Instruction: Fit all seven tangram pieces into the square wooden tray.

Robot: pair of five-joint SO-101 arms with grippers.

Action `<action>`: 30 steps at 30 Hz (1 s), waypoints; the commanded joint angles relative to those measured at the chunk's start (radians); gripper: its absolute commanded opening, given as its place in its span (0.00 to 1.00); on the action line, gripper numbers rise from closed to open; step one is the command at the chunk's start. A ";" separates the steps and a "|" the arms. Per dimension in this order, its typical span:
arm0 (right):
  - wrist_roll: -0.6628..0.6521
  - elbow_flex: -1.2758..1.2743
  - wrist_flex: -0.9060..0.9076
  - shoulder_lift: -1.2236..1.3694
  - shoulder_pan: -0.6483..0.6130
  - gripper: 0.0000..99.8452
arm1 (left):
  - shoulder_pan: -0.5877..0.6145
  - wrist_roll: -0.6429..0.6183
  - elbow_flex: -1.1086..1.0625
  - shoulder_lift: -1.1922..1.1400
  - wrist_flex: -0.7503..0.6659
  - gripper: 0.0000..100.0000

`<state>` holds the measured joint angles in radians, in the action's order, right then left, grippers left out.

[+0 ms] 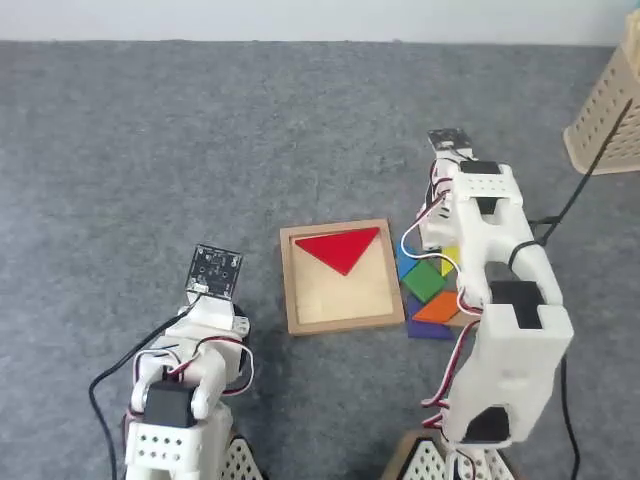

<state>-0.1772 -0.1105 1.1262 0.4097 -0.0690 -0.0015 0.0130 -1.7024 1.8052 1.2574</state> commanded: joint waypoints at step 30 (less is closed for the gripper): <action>-0.005 0.015 0.101 -0.202 -0.005 0.23 | 0.006 -0.006 0.018 0.020 0.006 0.01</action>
<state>-0.1941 -0.0890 1.2198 0.3268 -0.0629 -0.0015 0.0130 -1.7024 1.8052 1.2574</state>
